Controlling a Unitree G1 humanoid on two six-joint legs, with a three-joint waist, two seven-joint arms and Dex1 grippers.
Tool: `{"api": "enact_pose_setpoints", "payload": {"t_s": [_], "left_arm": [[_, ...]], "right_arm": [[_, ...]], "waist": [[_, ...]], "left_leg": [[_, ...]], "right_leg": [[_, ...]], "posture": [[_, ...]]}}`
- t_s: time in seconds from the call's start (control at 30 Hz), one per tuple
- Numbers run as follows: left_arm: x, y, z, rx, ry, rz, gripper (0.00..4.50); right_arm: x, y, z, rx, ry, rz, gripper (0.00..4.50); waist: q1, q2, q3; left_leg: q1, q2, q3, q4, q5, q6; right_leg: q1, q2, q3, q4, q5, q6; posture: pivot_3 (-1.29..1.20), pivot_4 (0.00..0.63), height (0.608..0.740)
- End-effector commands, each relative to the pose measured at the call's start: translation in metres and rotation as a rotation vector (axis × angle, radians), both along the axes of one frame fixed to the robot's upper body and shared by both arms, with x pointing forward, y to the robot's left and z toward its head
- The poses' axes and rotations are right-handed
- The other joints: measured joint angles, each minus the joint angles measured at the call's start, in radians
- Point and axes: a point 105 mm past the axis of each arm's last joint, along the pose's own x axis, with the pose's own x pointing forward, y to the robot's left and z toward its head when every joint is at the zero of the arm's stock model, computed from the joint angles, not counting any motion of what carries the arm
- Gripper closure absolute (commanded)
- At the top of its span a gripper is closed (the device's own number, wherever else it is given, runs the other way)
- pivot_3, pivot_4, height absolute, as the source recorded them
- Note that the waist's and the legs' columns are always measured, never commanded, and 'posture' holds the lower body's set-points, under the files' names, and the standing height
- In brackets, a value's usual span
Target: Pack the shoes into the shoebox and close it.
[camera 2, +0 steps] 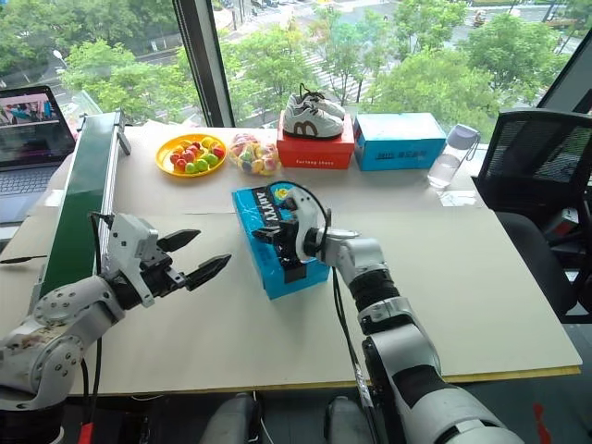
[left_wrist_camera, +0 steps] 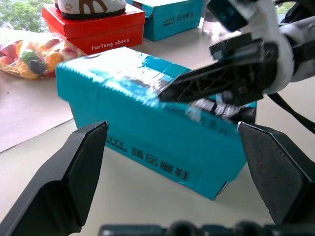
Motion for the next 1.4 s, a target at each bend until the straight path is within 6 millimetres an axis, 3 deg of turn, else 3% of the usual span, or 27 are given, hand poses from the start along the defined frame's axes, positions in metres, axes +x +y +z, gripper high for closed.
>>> {"api": "enact_pose_setpoints", "payload": {"t_s": [0.03, 0.13, 0.23, 0.33, 0.4, 0.47, 0.57, 0.6, 0.67, 0.9, 1.0, 1.13, 1.27, 1.4], "left_arm": [[-0.004, -0.005, 0.012, 0.003, -0.056, -0.015, 0.0], [-0.004, -0.006, 0.012, 0.0, -0.059, -0.009, 0.0], [-0.003, -0.007, 0.011, -0.013, -0.062, -0.008, 0.0], [-0.001, -0.009, 0.011, -0.051, -0.07, 0.005, 0.0], [0.001, -0.008, 0.011, -0.063, -0.075, 0.023, 0.0], [0.004, -0.002, 0.008, -0.091, -0.072, 0.061, 0.0], [0.012, 0.01, -0.001, -0.135, -0.069, 0.145, 0.0], [0.013, 0.012, -0.003, -0.152, -0.07, 0.158, 0.0], [0.016, 0.017, -0.012, -0.158, -0.065, 0.214, 0.0], [0.018, 0.016, -0.021, -0.198, -0.071, 0.258, 0.0], [0.026, 0.042, -0.032, -0.218, -0.091, 0.447, 0.0], [0.027, 0.07, -0.049, -0.236, -0.113, 0.689, 0.0], [0.023, 0.079, -0.072, -0.222, -0.095, 0.815, 0.0], [0.019, 0.085, -0.083, -0.248, -0.078, 0.906, 0.0]], "right_arm": [[0.001, -0.019, -0.045, -0.163, 0.03, -0.041, 4.41], [0.003, -0.019, -0.044, -0.154, 0.022, -0.046, 4.41], [0.009, -0.02, -0.026, -0.064, 0.021, -0.068, 4.41], [0.014, -0.029, 0.033, 0.26, 0.043, -0.088, 4.41], [0.015, -0.038, 0.056, 0.382, 0.053, -0.096, 4.41], [0.015, -0.057, 0.078, 0.519, 0.058, -0.117, 4.41], [0.011, -0.107, 0.11, 0.734, 0.04, -0.173, 4.41], [0.01, -0.12, 0.108, 0.733, 0.023, -0.208, 4.41], [0.007, -0.149, 0.077, 0.565, -0.025, -0.342, 4.41], [-0.001, -0.184, 0.028, 0.353, -0.058, -0.52, 4.41], [-0.002, -0.209, -0.002, 0.091, -0.144, -0.631, 4.41], [-0.002, -0.242, -0.008, -0.039, -0.307, -0.818, 4.41], [-0.006, -0.255, -0.017, -0.166, -0.441, -0.903, 4.41], [-0.007, -0.26, -0.034, -0.247, -0.453, -0.934, 4.41]], "waist": [[-0.002, 0.0, 0.0], [0.001, 0.0, -0.001], [0.002, -0.001, -0.001], [0.005, -0.001, -0.001], [0.007, -0.001, -0.001], [0.007, -0.001, -0.001], [0.008, -0.001, -0.001], [0.01, -0.001, -0.001], [0.011, -0.001, -0.001], [-0.006, 0.0, -0.001], [-0.004, 0.0, -0.001], [0.003, 0.0, -0.001], [0.004, 0.0, -0.001], [0.003, 0.0, -0.001]], "left_leg": [[0.003, 0.0, 0.0, 0.0, -0.001, -0.001], [0.008, 0.0, 0.001, 0.0, -0.005, -0.007], [0.01, 0.0, 0.001, 0.0, -0.005, -0.009], [0.01, 0.0, 0.001, -0.001, -0.005, -0.009], [0.007, 0.0, 0.001, -0.001, -0.005, -0.009], [0.001, 0.0, 0.001, 0.0, -0.005, -0.008], [0.0, 0.0, 0.0, 0.0, 0.0, -0.001], [-0.001, 0.0, 0.0, 0.0, 0.0, -0.001], [-0.002, 0.0, 0.0, -0.001, 0.0, -0.001], [-0.004, -0.001, 0.001, -0.001, -0.001, 0.0], [-0.001, -0.001, 0.001, 0.0, -0.001, 0.0], [0.002, -0.001, 0.001, 0.0, -0.001, 0.0], [0.001, -0.001, 0.001, 0.001, -0.001, 0.0], [0.001, -0.001, 0.001, 0.002, -0.001, 0.0]], "right_leg": [[0.002, 0.0, 0.0, 0.0, 0.0, 0.0], [0.003, -0.001, 0.0, 0.0, -0.003, -0.006], [0.003, -0.002, 0.0, 0.0, -0.003, -0.006], [0.002, -0.002, -0.001, 0.0, -0.002, -0.006], [0.003, -0.002, -0.001, 0.001, 0.001, -0.01], [0.0, -0.001, -0.001, 0.001, 0.005, -0.004], [0.0, -0.001, 0.0, 0.001, 0.002, -0.001], [0.0, -0.001, 0.0, 0.0, 0.001, -0.001], [-0.001, -0.001, 0.0, -0.001, 0.001, 0.0], [-0.004, 0.0, 0.003, -0.002, 0.0, 0.001], [-0.001, 0.0, 0.003, -0.001, 0.0, 0.0], [0.001, 0.0, 0.003, -0.001, 0.0, 0.001], [0.001, 0.0, 0.003, -0.001, 0.0, 0.001], [0.001, 0.0, 0.004, -0.001, 0.0, 0.001]], "posture": [[0.0, 0.15, 0.74], [0.0, 0.15, 0.74], [0.0, 0.15, 0.74], [0.0, 0.15, 0.74], [0.0, 0.15, 0.74], [0.0, 0.15, 0.74], [0.0, 0.15, 0.74], [0.0, 0.15, 0.74], [0.0, 0.15, 0.74], [0.0, 0.15, 0.74], [0.0, 0.15, 0.74], [0.0, 0.15, 0.74], [0.0, 0.15, 0.74], [0.0, 0.15, 0.74]]}}
